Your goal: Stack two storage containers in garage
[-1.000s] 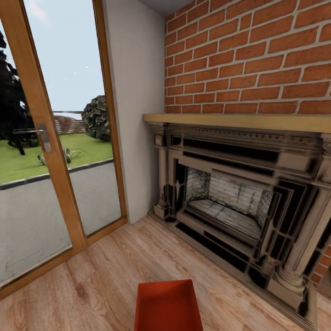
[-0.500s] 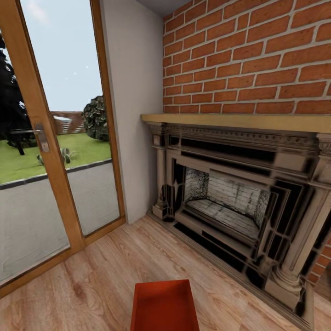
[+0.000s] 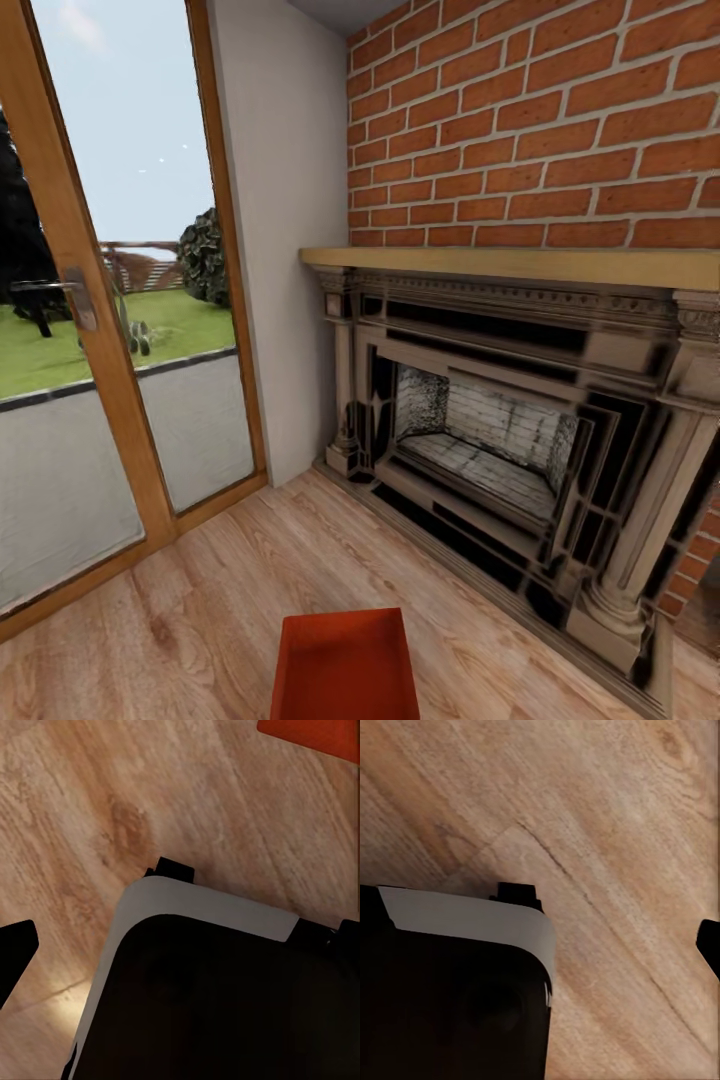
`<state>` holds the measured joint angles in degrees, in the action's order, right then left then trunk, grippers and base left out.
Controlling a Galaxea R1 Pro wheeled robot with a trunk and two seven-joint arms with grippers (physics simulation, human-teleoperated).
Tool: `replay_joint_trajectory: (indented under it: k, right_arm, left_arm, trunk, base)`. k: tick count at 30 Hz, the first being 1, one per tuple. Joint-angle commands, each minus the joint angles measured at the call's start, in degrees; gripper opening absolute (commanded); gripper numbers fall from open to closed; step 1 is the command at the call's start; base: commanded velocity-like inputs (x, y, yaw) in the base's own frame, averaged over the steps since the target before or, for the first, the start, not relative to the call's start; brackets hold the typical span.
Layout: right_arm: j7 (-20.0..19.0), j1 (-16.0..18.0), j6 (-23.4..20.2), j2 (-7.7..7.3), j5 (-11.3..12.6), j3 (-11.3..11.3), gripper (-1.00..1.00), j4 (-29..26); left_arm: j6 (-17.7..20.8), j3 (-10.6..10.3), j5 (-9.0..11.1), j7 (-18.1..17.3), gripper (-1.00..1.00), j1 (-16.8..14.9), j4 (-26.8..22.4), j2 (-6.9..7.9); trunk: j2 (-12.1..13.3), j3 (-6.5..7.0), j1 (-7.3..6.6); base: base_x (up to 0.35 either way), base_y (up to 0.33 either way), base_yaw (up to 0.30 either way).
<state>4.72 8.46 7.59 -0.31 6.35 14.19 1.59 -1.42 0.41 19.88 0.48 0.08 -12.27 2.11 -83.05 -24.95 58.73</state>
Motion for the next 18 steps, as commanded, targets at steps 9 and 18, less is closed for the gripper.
replay_joint_trajectory:
  k: [9,18]
  right_arm:
    - [0.02,0.07,0.39,-0.08,0.59,0.51,1.00,0.17]
    - [0.02,0.07,0.41,-0.32,0.59,0.58,1.00,0.17]
  left_arm:
    - [-0.08,0.03,0.16,0.05,1.00,0.01,-0.04,0.00]
    - [-0.08,0.03,0.16,0.05,1.00,0.01,-0.07,0.00]
  trunk:
    - [-0.03,-0.05,0.00]
    - [-0.03,-0.05,0.00]
  base:
    - [0.000,-0.017,0.015]
    - [0.000,-0.001,0.119]
